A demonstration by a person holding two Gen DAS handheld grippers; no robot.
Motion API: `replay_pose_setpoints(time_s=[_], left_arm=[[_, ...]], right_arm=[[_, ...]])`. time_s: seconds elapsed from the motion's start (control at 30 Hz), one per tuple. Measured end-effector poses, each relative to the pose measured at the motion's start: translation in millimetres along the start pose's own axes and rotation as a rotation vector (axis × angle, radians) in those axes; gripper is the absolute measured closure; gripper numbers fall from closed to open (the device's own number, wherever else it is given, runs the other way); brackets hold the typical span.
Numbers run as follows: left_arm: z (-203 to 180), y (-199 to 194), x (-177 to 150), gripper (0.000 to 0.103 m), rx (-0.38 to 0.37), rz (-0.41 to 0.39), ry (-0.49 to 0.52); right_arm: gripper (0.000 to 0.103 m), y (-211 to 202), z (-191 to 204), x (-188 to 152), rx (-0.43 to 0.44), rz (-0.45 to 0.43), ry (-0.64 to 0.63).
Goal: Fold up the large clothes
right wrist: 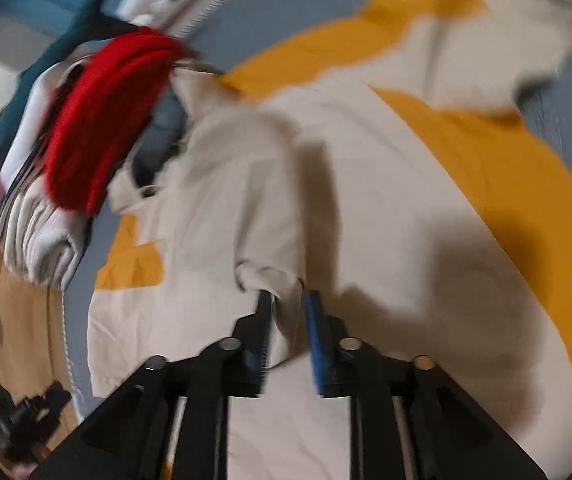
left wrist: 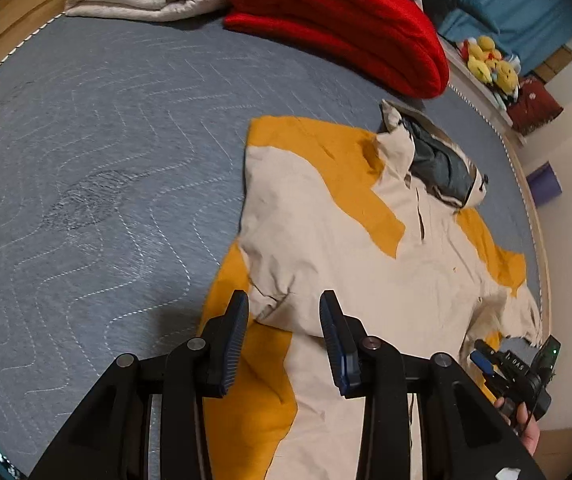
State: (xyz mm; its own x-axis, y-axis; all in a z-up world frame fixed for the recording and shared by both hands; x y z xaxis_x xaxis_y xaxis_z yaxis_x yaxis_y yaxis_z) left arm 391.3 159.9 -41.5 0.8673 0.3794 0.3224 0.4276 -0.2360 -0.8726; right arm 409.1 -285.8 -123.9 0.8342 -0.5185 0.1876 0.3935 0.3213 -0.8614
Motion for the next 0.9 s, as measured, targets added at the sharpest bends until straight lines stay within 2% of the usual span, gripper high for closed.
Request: replay_pose_setpoints(time_s=[0.03,0.1,0.23,0.3,0.37,0.4,0.43,0.5,0.7,0.8,0.87,0.9], left_arm=[[-1.4,2.5,-0.4,0.069,0.004,0.004,0.003],[-4.2,6.0,-0.9,0.069,0.010,0.010,0.008],[-10.0,11.0,-2.4,0.069,0.019,0.016,0.023],[-11.1,13.2,-3.3,0.069,0.025,0.020,0.029],[-10.2,15.0,-3.4,0.069,0.033,0.023,0.028],[-9.2,16.1,-3.7,0.069,0.036,0.025,0.026],[-8.4,17.2,-4.0,0.069,0.038,0.026,0.026],[-6.6,20.8,-5.0,0.069,0.050,0.033,0.034],[1.6,33.7,-8.6,0.069,0.086,0.060,0.032],[0.8,38.9,-10.8,0.069,0.089,0.070,0.041],[-0.4,44.0,-13.0,0.069,0.092,0.082,0.048],[-1.5,47.4,-14.7,0.069,0.093,0.090,0.054]], right_arm=[[0.060,3.4,-4.5,1.7,0.001,0.012,0.003],[0.052,5.3,-6.9,4.6,0.001,0.012,-0.006],[0.049,10.7,-7.5,4.2,0.020,0.039,-0.023],[0.049,16.8,-8.2,3.1,-0.016,0.059,-0.030],[0.056,19.2,-15.8,4.2,-0.034,0.058,-0.008],[0.080,19.6,-21.0,6.4,-0.054,0.051,0.011],[0.085,19.7,-25.7,8.3,-0.064,0.052,0.023],[0.089,16.0,-25.3,14.8,-0.052,0.041,0.031],[0.093,-27.5,9.5,41.0,-0.003,-0.137,-0.159],[0.093,-49.6,15.0,61.5,-0.020,-0.242,-0.214],[0.093,-49.2,11.0,73.8,-0.035,-0.230,-0.232],[0.084,-44.3,7.2,77.9,-0.047,-0.197,-0.233]])
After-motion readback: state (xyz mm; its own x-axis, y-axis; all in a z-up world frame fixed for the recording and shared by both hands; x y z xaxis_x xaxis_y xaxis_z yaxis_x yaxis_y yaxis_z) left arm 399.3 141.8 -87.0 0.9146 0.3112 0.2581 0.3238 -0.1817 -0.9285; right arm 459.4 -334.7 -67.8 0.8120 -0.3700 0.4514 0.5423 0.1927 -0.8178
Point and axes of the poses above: each gripper's, at about its wrist camera, not at the fingertips, and y roughly the way its jaws point, z to its left, x to its top, the point moved 3 cm from there along y, roughly the way its jaws point, and after that the axes turned 3 degrees about -x, right-handed, at the moved point
